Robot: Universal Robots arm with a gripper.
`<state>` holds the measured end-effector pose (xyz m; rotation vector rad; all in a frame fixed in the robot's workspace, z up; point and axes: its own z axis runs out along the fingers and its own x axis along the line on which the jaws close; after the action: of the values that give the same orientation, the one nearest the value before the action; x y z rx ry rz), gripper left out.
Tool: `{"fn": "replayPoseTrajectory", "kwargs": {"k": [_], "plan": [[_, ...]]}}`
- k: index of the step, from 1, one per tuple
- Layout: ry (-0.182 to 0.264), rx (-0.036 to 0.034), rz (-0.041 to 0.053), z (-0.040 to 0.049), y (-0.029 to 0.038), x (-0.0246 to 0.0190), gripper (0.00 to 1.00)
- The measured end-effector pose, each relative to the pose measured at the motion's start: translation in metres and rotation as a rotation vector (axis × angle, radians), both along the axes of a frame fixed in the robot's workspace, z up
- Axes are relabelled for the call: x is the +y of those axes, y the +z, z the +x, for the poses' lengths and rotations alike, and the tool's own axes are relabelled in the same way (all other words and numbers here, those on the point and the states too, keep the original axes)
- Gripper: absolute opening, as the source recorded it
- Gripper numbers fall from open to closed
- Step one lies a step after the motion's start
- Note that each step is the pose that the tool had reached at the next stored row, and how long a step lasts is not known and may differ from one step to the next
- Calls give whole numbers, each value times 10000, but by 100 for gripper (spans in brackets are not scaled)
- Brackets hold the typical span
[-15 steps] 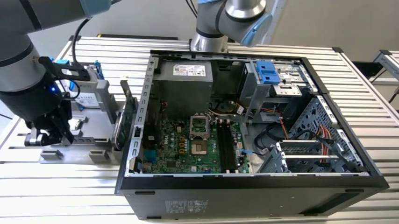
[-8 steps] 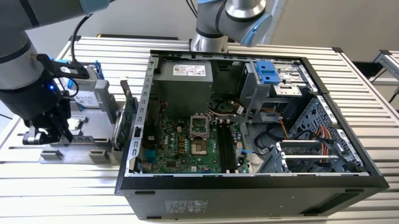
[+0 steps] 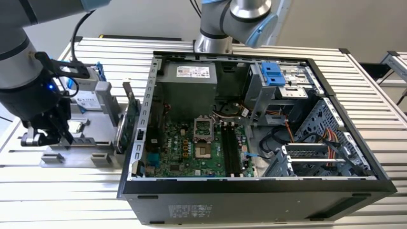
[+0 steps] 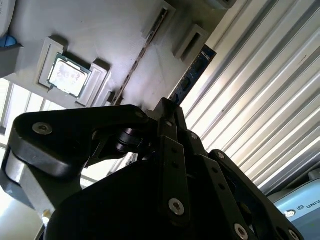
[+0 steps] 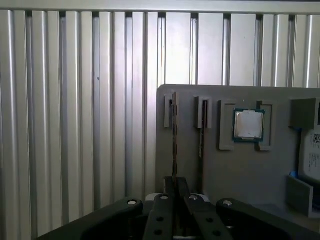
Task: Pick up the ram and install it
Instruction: 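Pick up the ram and move it above insertion slot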
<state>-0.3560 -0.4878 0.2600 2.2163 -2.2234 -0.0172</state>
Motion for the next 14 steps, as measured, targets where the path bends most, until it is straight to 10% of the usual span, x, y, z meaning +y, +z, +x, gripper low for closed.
{"fn": "replayPoseTrajectory", "kwargs": {"k": [14], "plan": [[0, 2, -2, 0, 47, 0, 0]]}}
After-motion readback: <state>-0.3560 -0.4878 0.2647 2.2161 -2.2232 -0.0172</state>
